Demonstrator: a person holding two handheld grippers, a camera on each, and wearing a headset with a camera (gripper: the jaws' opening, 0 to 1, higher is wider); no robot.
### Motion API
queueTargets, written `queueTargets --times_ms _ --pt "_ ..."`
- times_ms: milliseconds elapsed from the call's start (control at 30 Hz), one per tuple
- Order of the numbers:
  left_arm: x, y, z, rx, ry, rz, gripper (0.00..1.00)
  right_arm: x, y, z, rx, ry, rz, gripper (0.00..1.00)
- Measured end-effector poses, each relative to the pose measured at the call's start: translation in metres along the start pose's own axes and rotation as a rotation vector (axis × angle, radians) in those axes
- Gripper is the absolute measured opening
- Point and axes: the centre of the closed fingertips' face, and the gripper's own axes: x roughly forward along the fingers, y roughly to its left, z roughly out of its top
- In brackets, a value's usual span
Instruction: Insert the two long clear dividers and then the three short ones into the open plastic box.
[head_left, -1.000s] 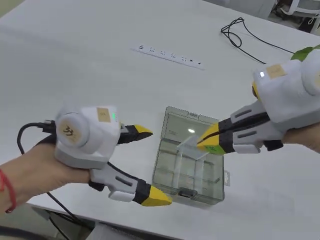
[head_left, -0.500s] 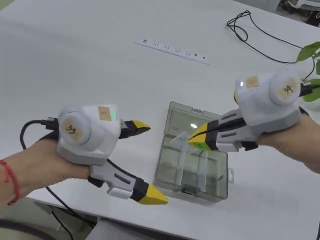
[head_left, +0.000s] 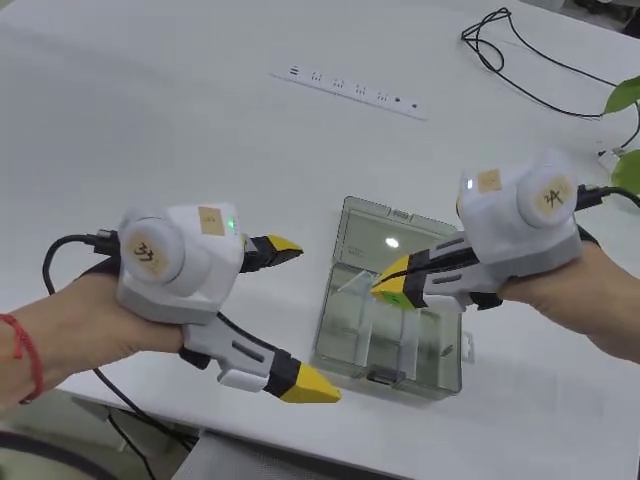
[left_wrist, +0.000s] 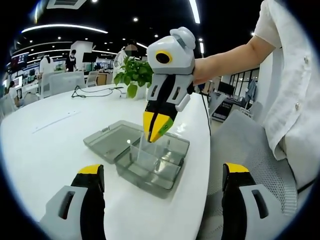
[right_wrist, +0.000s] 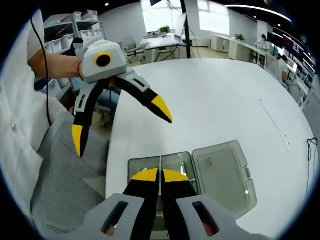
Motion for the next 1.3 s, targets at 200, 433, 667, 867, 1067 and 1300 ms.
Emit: queueTargets --times_ms 200,433,667,867,1067,1300 --pt "0.0 -0.001 -0.001 -0.003 0.0 -0.001 1.0 0.004 -0.005 -0.003 -0.027 -0.007 0.0 0.02" --pt "0.001 -0.002 -0.002 -0.009 -0.001 -0.002 1.0 0.014 -0.002 -0.002 -0.087 0.009 0.008 0.02" --pt "0.002 -0.002 -0.002 -0.014 -0.001 -0.005 1.0 0.027 -0.002 -0.006 -0.096 0.042 0.016 0.02" --pt "0.003 -0.002 -0.003 -0.018 -0.003 -0.005 1.0 0.033 -0.004 -0.01 -0.075 0.048 0.018 0.02" --pt "0.002 -0.002 -0.005 -0.02 0.001 -0.007 1.0 0.042 -0.004 -0.014 -0.084 0.075 0.028 0.02" --pt "0.003 -0.001 -0.006 -0.023 0.001 -0.01 1.0 0.049 -0.004 -0.021 -0.094 0.11 0.04 0.02"
